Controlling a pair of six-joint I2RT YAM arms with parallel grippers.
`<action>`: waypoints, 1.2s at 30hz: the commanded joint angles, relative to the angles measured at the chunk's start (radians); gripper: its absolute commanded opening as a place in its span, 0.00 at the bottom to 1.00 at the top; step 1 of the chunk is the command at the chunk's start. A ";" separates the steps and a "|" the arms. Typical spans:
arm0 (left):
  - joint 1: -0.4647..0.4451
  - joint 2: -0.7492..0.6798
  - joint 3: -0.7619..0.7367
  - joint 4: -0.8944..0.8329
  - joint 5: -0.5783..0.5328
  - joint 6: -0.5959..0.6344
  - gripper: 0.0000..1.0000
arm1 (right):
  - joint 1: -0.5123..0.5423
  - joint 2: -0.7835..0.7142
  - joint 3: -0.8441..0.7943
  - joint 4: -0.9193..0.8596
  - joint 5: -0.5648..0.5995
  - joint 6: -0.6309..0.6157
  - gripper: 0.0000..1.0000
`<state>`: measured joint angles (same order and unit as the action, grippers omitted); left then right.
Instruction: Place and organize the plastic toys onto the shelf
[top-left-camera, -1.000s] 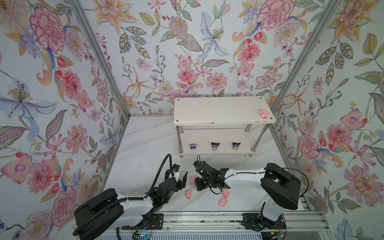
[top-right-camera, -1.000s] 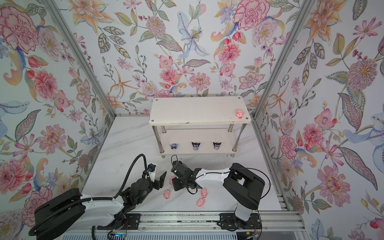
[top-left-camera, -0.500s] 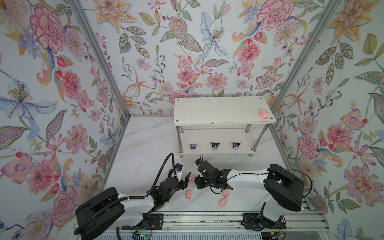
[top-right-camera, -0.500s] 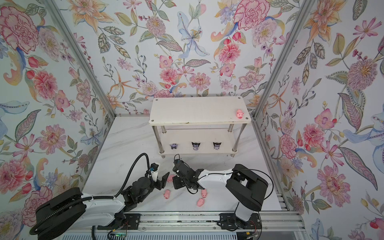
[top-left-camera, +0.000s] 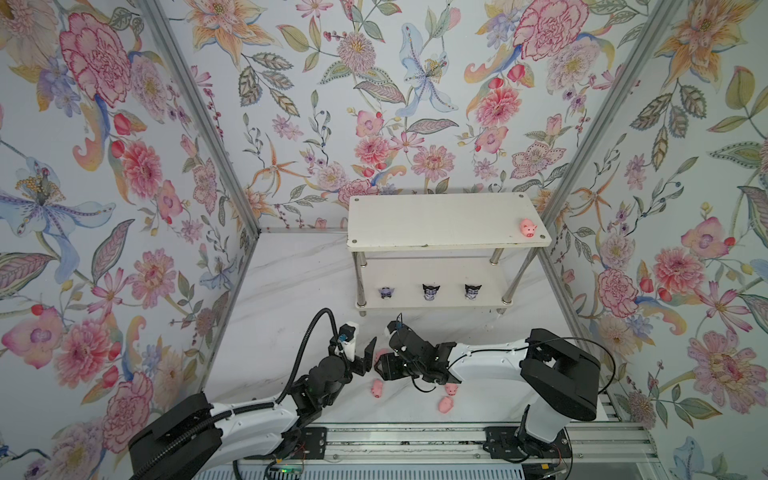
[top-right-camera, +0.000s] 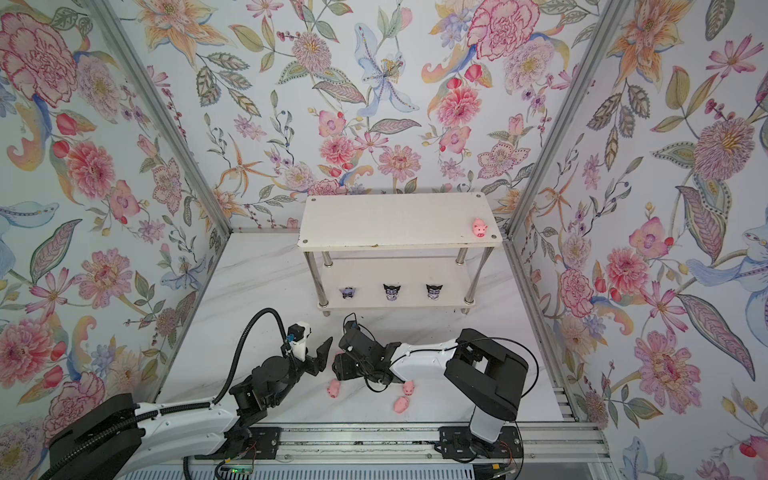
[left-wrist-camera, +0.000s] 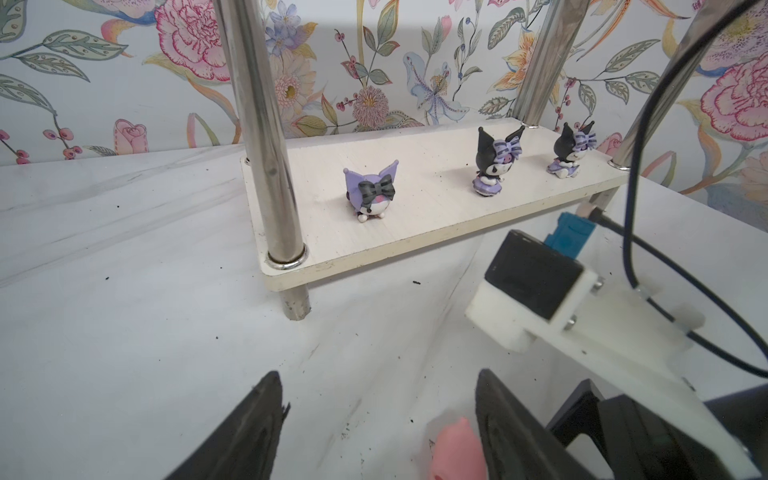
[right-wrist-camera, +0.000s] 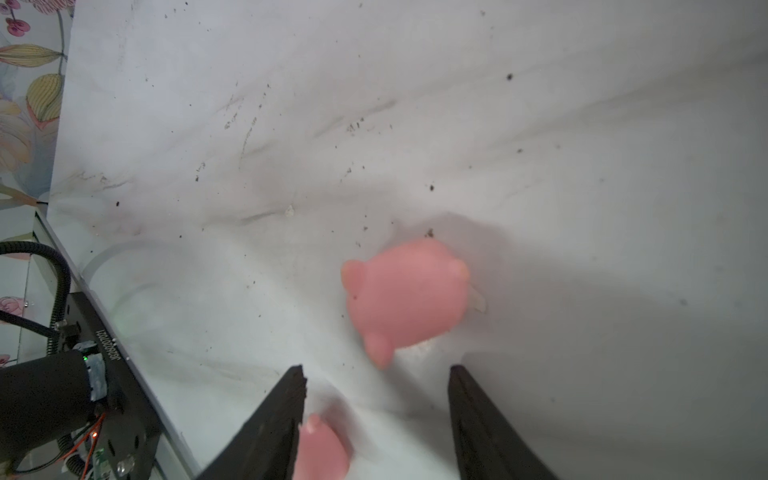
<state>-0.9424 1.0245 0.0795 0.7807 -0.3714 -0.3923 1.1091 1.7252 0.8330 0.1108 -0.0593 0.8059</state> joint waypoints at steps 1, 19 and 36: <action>0.013 0.006 -0.010 -0.012 -0.011 0.007 0.74 | 0.008 0.071 0.052 0.000 0.036 0.022 0.57; 0.015 -0.021 -0.015 -0.026 -0.032 0.008 0.75 | 0.056 0.224 0.319 -0.268 0.324 -0.043 0.25; 0.022 -0.041 -0.015 -0.036 -0.019 0.004 0.75 | -0.014 -0.370 0.386 -0.806 0.476 -0.242 0.08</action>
<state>-0.9272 1.0004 0.0700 0.7410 -0.3988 -0.3828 1.1213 1.4647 1.1446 -0.4950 0.3496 0.6407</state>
